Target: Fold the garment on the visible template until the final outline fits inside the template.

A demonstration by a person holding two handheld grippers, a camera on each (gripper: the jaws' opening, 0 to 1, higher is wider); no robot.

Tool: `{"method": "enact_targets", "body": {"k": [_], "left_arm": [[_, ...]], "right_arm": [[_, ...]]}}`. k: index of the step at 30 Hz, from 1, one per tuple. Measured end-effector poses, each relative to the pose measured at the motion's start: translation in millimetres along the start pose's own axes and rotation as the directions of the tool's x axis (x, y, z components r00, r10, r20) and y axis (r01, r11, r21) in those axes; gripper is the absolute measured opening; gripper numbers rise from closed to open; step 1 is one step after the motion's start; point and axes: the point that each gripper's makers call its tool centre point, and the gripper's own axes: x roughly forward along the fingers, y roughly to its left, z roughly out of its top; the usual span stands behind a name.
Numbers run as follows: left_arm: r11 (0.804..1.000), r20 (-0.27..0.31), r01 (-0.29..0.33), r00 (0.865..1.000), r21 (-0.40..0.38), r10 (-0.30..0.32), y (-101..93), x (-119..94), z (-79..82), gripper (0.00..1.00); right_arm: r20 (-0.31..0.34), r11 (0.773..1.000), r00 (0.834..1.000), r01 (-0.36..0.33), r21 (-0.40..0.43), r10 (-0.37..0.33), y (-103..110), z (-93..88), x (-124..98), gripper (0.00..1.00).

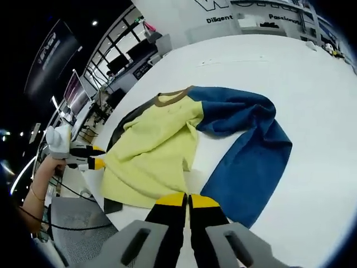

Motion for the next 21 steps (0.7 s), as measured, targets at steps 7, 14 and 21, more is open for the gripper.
{"method": "enact_targets", "body": {"k": [7,14,21], "left_arm": [[0.991,-0.017,0.027,0.999,-0.135,-0.03,-10.3,9.4,-5.1,0.09],[0.994,-0.026,0.021,0.999,-0.11,-0.024,-6.6,8.6,-4.1,0.05],[0.994,-0.018,0.024,0.999,-0.102,-0.026,-5.0,8.5,-4.9,0.05]], "right_arm": [[-0.011,1.0,1.0,0.003,0.0,-0.003,-1.3,-2.2,1.5,0.0],[-0.023,1.0,1.0,0.006,-0.002,-0.006,-2.1,-3.9,2.7,0.0],[-0.028,1.0,1.0,0.004,0.0,-0.004,-3.2,-4.9,3.3,0.0]]}}
